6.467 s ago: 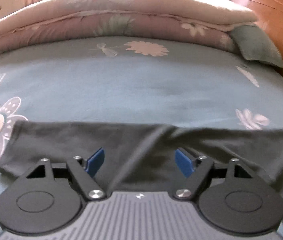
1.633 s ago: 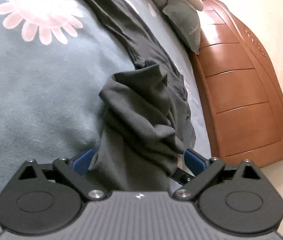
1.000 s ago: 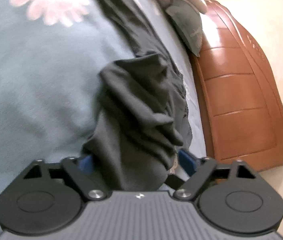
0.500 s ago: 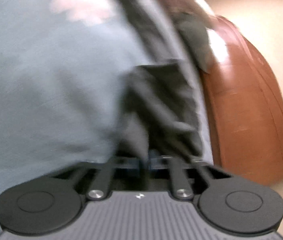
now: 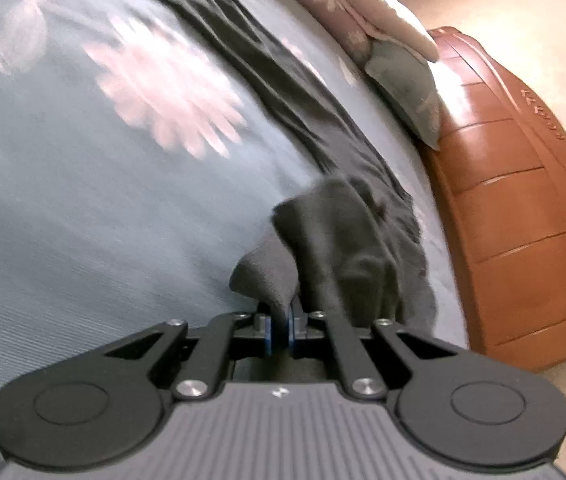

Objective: Fold clothes

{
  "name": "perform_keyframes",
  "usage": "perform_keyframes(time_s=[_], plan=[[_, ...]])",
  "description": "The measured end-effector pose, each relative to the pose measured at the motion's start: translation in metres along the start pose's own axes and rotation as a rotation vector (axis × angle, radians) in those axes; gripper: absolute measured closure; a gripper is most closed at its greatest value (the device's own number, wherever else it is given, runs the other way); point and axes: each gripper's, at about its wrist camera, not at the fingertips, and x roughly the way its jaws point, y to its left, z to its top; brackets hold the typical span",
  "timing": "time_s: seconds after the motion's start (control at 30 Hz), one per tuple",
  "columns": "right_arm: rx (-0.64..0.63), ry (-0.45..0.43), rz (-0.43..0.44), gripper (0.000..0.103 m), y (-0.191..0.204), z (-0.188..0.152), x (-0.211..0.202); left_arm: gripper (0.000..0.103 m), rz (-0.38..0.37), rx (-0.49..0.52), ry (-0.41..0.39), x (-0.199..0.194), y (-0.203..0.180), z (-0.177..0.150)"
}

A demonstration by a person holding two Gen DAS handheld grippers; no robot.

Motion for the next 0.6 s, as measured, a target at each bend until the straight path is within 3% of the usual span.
perform_keyframes(time_s=[0.37,0.6], plan=[[-0.02,-0.012,-0.032,0.022,0.012,0.005,-0.003,0.097,0.25,-0.015,-0.087,-0.081,0.061,0.058],[-0.019,-0.021,-0.051,0.022,0.012,0.006,-0.008,0.097,0.332,-0.036,-0.097,-0.119,0.09,0.074]])
